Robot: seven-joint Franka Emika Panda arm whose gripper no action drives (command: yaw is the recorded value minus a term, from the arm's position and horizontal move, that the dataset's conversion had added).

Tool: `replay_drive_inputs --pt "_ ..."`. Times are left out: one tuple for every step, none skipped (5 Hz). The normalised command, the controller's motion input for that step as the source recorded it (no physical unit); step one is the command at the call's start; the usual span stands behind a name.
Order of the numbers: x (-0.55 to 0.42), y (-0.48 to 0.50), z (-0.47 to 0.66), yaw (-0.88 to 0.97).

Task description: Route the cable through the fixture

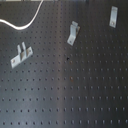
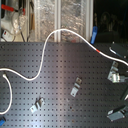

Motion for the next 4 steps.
replay_drive_inputs --pt "0.000 0.000 0.00 0.00" --pt "0.027 0.034 0.08 -0.11" --pt "0.077 0.148 0.33 -0.27" --pt "-0.075 0.313 0.42 -0.45"
